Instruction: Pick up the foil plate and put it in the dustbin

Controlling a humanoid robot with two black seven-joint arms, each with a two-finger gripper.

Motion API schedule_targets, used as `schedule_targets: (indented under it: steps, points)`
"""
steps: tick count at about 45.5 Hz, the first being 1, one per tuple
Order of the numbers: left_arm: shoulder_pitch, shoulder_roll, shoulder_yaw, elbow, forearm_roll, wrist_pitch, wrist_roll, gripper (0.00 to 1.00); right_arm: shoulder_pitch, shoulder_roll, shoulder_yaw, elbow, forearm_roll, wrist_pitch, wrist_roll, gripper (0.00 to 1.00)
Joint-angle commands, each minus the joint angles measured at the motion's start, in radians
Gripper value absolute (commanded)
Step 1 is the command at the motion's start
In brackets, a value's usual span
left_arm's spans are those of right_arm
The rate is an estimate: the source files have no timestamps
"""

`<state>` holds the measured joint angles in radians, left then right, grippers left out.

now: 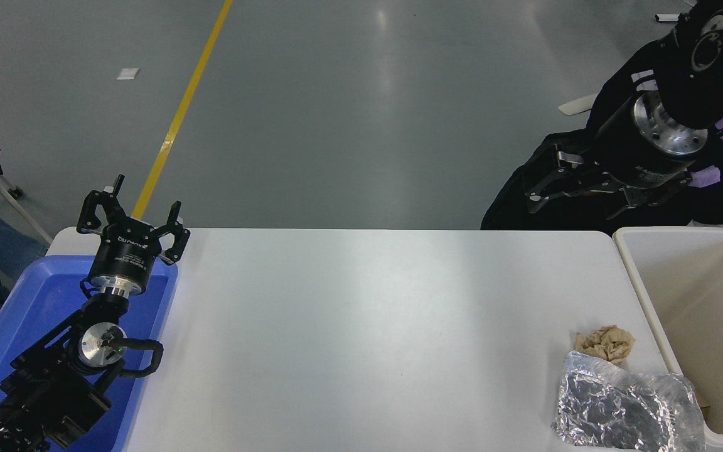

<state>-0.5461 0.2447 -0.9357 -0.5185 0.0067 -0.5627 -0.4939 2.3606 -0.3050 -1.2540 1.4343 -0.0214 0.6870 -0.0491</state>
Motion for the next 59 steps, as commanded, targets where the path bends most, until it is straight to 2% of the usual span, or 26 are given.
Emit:
schedule_targets:
  steps: [1,44,59]
  points:
    - [0.000,-0.001,0.000,0.000,-0.001,0.000,0.000,0.98,0.000,0.000,-0.001,0.000,0.000,0.000,0.000,1.00]
    - [0.000,0.001,0.000,0.000,-0.001,0.000,0.000,0.98,-0.020,0.004,-0.010,0.000,0.020,0.003,0.000,1.00]
    - [0.000,0.001,0.000,0.000,-0.001,0.001,0.000,0.98,-0.049,-0.002,-0.110,0.003,0.001,-0.003,0.000,1.00]
